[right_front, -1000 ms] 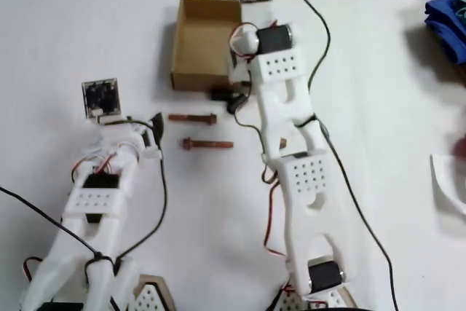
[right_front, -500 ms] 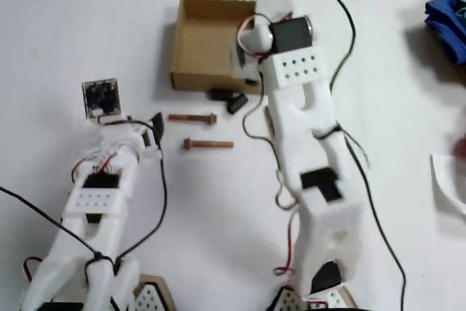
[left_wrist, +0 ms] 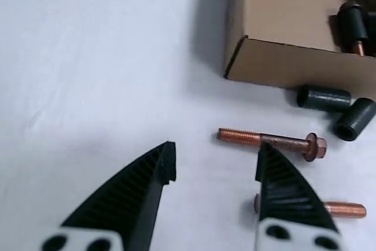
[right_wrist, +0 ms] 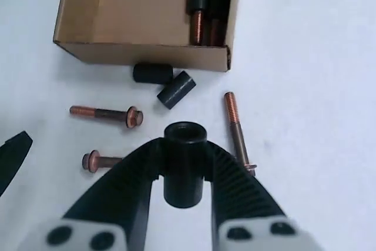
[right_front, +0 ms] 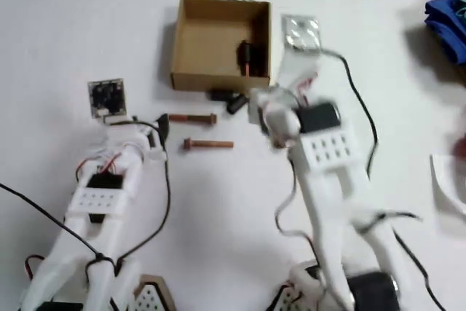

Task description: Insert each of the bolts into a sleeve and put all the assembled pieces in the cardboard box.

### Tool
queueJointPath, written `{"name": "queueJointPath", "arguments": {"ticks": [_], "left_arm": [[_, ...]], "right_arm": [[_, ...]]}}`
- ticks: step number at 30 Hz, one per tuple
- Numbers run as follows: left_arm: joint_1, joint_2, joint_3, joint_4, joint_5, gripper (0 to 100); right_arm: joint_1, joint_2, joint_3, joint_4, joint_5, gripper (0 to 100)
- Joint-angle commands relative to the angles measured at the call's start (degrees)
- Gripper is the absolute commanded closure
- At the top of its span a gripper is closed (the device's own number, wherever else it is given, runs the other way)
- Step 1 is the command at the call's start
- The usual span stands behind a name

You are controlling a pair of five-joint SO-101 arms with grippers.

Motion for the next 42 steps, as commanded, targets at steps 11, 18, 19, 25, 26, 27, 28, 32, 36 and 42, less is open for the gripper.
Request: {"name": "queueJointPath", "arguments": {"ticks": [11,18,19,25,26,27,28,32,36,42], "left_arm": [[2.6,-1.8,-1.8,8.0,0.1,76],[3.8,-1.6,-5.1,14.1,14.2,76],[3.7,-1.3,-5.8,14.7,21.1,76],[6.2,1.1,-14.3,28.8,29.3,76],[6.3,2.9,-16.9,31.4,29.0,76],[6.4,5.3,-20.0,34.0,28.8,76],[6.5,8.2,-23.7,36.5,28.8,76],[7.2,24.0,-41.8,47.7,29.3,76],[10.7,37.6,-59.5,67.5,32.3,76],[14.8,51.7,-82.2,87.2,32.4,76]], "right_arm": [[3.8,-24.7,29.0,-19.9,0.7,98.0],[3.8,-24.5,29.2,-20.0,0.7,98.0],[3.8,-24.5,29.2,-20.0,0.6,98.0],[3.8,-24.5,29.3,-20.0,0.3,98.0],[3.8,-24.5,29.3,-20.0,0.3,98.0],[3.8,-24.5,29.3,-20.1,0.3,98.0],[3.8,-24.5,29.3,-20.4,0.3,98.0],[3.8,-24.5,30.5,-23.4,0.3,98.0],[3.8,-24.5,31.5,-26.7,0.3,98.0],[3.8,-24.5,31.5,-26.9,0.3,98.0]]}}
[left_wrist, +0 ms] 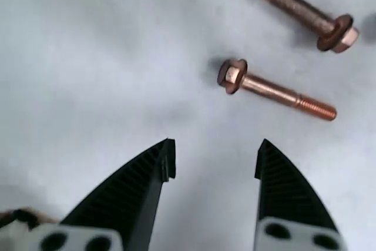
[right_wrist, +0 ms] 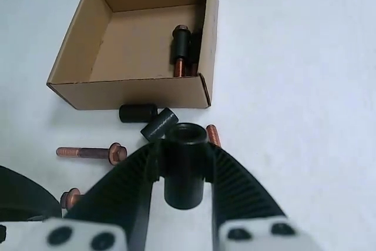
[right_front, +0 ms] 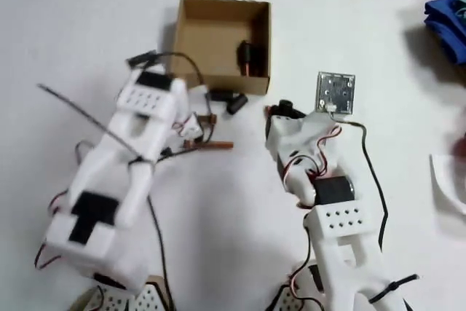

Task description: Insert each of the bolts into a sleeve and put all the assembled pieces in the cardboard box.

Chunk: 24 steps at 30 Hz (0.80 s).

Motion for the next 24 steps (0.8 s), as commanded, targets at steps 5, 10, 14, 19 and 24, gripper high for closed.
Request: {"name": "queueJointPath", "arguments": {"ticks": [5,10,14,19,24], "left_arm": [[2.0,14.2,-23.1,12.1,0.4,76],[2.0,19.2,-23.7,12.3,0.4,76],[2.0,19.4,-24.2,12.6,0.3,76],[2.9,19.4,-24.2,12.5,-3.7,76],[5.7,19.5,-23.7,12.7,-4.0,76]], "right_arm": [[0.8,-2.2,0.2,-1.0,0.3,98.0],[0.6,-2.2,1.0,-1.0,0.3,98.0],[0.8,-2.2,1.0,-1.0,0.3,98.0],[0.8,-2.2,1.0,-1.0,0.4,98.0],[0.8,-2.2,1.0,-1.3,0.6,98.0]]}}
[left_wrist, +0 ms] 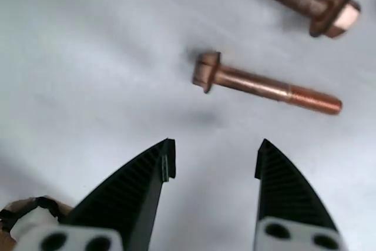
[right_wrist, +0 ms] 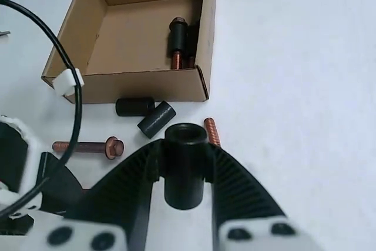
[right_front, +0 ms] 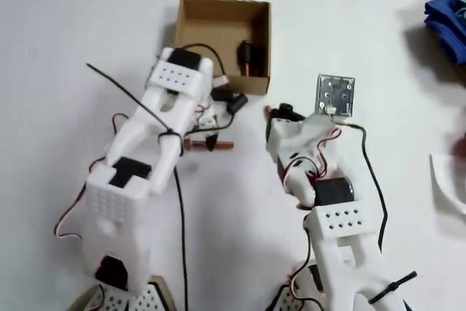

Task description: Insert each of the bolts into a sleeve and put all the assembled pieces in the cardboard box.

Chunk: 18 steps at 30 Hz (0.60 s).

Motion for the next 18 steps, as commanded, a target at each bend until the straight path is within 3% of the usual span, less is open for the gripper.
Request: {"name": "queueJointPath", "arguments": {"ticks": [1,3,10,18], "left_arm": [[1.5,-0.4,-1.7,1.1,-0.4,76],[1.2,-0.5,-2.3,0.6,0.8,76],[-0.1,3.3,-4.6,-1.1,18.7,76],[-0.6,9.0,-7.2,-0.8,19.9,76]], "right_arm": [[0.7,-2.1,-0.3,-1.3,0.6,98.0],[0.7,-2.1,-0.3,-1.3,0.6,98.0],[0.7,-1.7,-0.4,-1.5,0.6,98.0],[0.7,-1.7,-0.4,-1.5,0.6,98.0]]}}
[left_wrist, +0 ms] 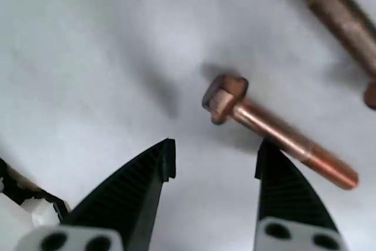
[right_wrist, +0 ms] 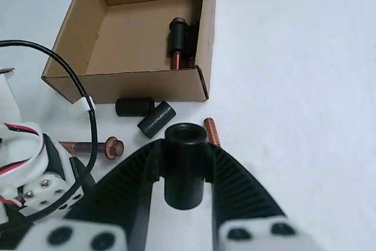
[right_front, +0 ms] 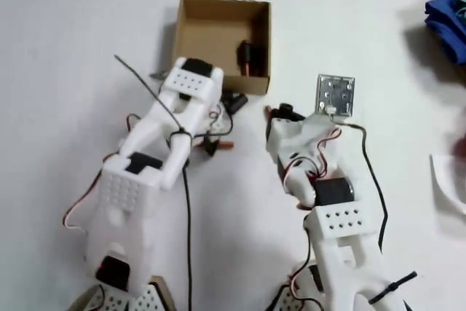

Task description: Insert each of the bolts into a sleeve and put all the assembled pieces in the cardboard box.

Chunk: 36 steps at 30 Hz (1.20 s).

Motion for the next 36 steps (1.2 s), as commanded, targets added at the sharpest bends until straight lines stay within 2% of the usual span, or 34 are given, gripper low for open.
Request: {"name": "queueJointPath", "arguments": {"ticks": [1,9,23,29,36], "left_arm": [[-0.8,-0.4,-4.4,-0.1,1.0,76],[-0.4,-0.7,-14.1,1.9,1.7,76],[-0.5,0.1,-12.4,0.1,3.8,76],[-0.8,3.1,-8.0,-3.8,5.7,76],[-0.8,8.9,-12.2,-4.6,5.6,76]], "right_arm": [[0.7,-1.7,-0.4,-1.5,0.6,98.0],[0.7,-1.7,-0.4,-1.5,0.6,98.0],[0.7,-1.9,-0.4,-1.5,0.6,98.0],[0.7,-2.1,-0.4,-1.5,0.6,98.0],[1.6,-2.2,-0.4,-1.3,0.6,98.0]]}}
